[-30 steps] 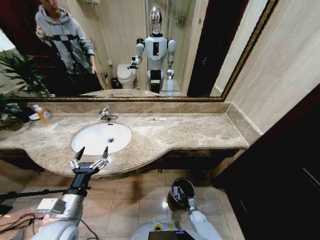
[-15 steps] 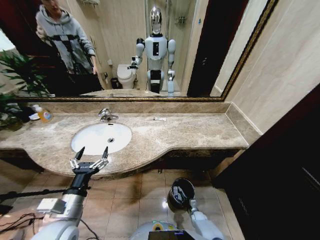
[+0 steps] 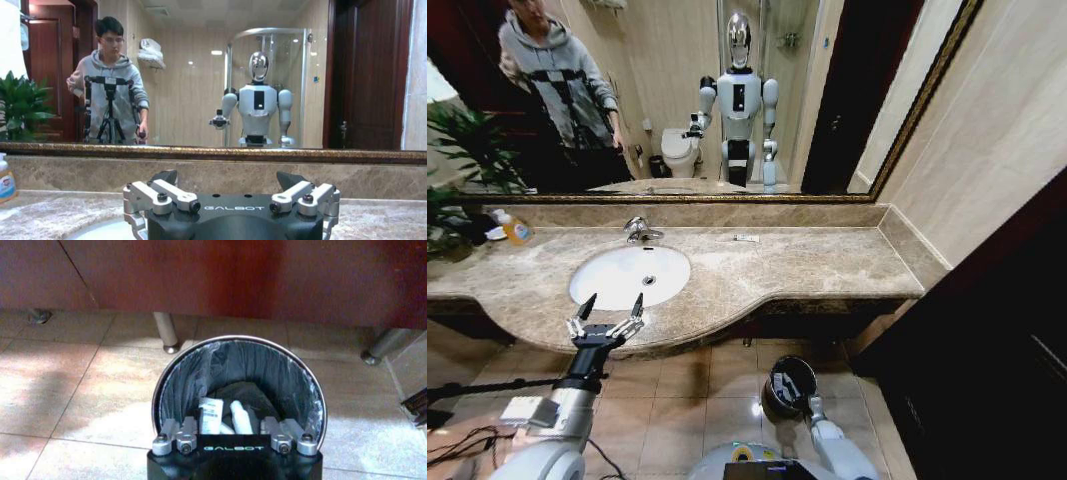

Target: Pick up the trash from the sink and place it in the trash bin.

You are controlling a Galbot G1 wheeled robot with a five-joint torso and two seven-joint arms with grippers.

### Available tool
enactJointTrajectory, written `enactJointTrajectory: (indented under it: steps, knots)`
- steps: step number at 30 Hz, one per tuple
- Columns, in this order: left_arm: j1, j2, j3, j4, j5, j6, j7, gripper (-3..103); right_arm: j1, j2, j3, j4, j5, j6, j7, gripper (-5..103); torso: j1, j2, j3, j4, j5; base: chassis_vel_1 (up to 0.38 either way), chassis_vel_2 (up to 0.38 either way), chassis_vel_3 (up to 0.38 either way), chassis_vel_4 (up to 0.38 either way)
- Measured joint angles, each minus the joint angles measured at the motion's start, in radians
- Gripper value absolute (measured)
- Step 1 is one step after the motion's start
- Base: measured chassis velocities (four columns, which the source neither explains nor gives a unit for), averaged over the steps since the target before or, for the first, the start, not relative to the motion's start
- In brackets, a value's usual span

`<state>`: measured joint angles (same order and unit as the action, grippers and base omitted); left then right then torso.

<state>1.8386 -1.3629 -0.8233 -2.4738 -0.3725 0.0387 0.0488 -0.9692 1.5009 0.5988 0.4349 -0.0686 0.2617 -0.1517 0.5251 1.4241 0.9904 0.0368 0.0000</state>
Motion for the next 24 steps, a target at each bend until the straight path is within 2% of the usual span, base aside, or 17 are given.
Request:
enactJointTrajectory:
  steps: [3,5,6,7,9,12,13,15,17,21,22,24]
  knots:
    - [0.000,0.000,0.000,0.000,0.000,0.000,0.000,100,-0.008,0.001,0.000,0.010,0.000,0.006,0.004,60,0.000,0.000,0.000,0.0000,0.0000,0.000,0.000,0.000,0.000]
    - [0.000,0.000,0.000,0.000,0.000,0.000,0.000,100,-0.013,0.001,0.000,0.016,0.000,0.011,0.005,60,0.000,0.000,0.000,0.0000,0.0000,0.000,0.000,0.000,0.000]
    - [0.000,0.000,0.000,0.000,0.000,0.000,0.000,100,-0.020,0.000,-0.001,0.029,0.000,0.016,0.008,65,0.000,0.000,0.000,0.0000,0.0001,0.000,0.000,0.000,0.000]
    - [0.000,0.000,0.000,0.000,0.000,0.000,0.000,100,-0.034,0.000,-0.002,0.056,0.000,0.017,0.013,76,0.000,0.000,0.000,0.0000,0.0000,0.000,0.000,0.000,0.000]
    - [0.000,0.000,0.000,0.000,0.000,0.000,0.000,100,-0.048,-0.002,-0.004,0.085,0.001,0.018,0.018,76,0.000,0.000,0.000,0.0000,0.0000,0.000,0.000,0.000,0.000]
    - [0.000,0.000,0.000,0.000,0.000,0.000,0.000,100,-0.089,-0.010,-0.012,0.170,0.026,0.026,0.033,92,0.000,0.000,0.000,0.0000,0.0001,0.000,0.000,0.000,0.000]
    - [0.000,0.000,0.000,0.000,0.000,0.000,0.000,100,-0.089,-0.010,-0.012,0.170,0.026,0.026,0.033,92,0.000,0.000,0.000,0.0000,0.0001,0.000,0.000,0.000,0.000]
    - [0.000,0.000,0.000,0.000,0.000,0.000,0.000,100,-0.154,-0.021,-0.023,0.294,0.062,0.016,0.036,99,0.000,0.000,0.000,0.0001,0.0002,0.000,0.000,0.000,0.000]
    - [0.000,0.000,0.000,0.000,0.000,0.000,0.000,100,-0.182,-0.025,-0.025,0.343,0.066,0.013,0.036,100,0.000,0.000,0.000,0.0001,0.0001,0.000,0.000,0.000,0.000]
    - [0.000,0.000,0.000,0.000,0.000,0.000,0.000,100,-0.353,-0.048,-0.013,0.618,0.052,0.045,0.083,100,0.000,0.000,0.000,-0.0001,0.0004,0.000,0.000,0.000,0.000]
    - [0.000,0.000,0.000,0.000,0.000,0.000,0.000,100,-0.353,-0.048,-0.013,0.618,0.052,0.045,0.083,100,0.000,0.000,0.000,-0.0001,0.0004,0.000,0.000,0.000,0.000]
    - [0.000,0.000,0.000,0.000,0.000,0.000,0.000,100,-0.465,-0.074,-0.001,0.822,0.109,0.032,0.098,100,0.000,0.000,0.000,0.0000,0.0003,0.000,0.000,0.000,0.000]
